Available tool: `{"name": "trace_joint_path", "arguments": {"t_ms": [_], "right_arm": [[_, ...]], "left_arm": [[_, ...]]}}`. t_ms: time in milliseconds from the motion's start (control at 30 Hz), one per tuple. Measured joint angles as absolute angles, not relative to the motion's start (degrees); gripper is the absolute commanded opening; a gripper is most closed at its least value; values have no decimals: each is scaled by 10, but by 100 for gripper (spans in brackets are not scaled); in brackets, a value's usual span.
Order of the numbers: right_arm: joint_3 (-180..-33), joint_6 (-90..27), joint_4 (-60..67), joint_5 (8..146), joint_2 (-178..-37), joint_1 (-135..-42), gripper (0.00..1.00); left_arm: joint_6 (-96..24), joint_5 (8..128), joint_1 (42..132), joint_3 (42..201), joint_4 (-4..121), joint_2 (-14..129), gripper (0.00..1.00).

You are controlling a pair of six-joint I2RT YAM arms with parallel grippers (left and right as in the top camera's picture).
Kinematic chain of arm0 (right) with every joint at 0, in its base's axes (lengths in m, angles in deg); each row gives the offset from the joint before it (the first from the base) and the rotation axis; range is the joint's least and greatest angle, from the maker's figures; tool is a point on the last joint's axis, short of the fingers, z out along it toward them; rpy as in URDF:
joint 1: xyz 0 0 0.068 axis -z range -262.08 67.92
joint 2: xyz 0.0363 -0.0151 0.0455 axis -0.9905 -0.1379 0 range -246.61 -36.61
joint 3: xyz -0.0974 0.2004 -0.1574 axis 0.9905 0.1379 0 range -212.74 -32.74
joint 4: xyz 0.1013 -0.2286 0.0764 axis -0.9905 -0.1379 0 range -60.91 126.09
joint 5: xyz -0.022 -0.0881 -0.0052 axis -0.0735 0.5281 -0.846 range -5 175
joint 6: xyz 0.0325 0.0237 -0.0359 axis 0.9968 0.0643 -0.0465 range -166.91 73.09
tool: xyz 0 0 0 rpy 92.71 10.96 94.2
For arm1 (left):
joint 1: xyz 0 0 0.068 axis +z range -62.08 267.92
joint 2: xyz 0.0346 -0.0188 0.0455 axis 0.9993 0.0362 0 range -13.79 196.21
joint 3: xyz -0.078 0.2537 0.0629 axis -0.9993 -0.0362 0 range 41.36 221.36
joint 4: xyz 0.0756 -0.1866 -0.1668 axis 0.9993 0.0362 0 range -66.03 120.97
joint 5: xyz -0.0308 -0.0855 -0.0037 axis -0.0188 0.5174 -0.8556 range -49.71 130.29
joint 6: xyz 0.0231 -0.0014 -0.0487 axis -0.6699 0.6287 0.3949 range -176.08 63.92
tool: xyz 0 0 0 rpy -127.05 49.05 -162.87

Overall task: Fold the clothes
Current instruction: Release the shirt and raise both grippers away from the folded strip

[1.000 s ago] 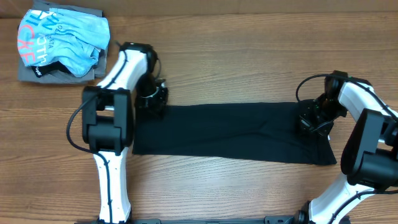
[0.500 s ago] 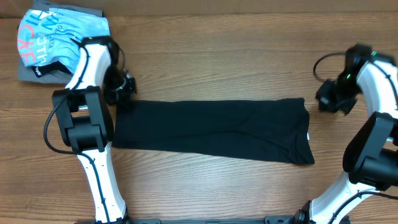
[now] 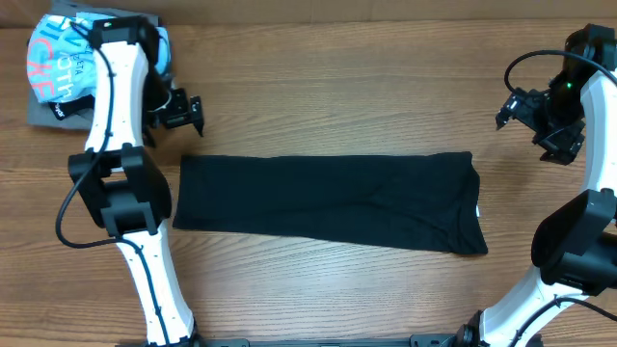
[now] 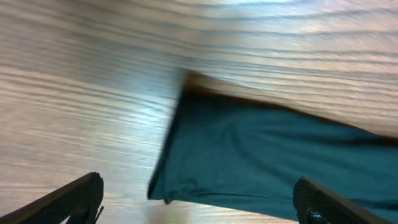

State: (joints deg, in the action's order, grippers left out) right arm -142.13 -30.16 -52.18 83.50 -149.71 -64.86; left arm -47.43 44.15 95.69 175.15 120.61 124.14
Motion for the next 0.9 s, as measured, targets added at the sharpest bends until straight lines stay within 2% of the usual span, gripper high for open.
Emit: {"name": "trace_joint_path", "arguments": {"t_ms": [333,733,900], "right_arm": [[-1421,-305,-503,852,-1497,-649,100],[-1421,-305,-505,854,-1497,-649,100],[-1421,-305,-506,854,-1497,-648,100]], "left_arm": [[-566,533,1061,1745,1206,1241,100],[-595,588,1063,1635,1206,1240,100],[-595,598,1076,1618,1192,1194,100]]}}
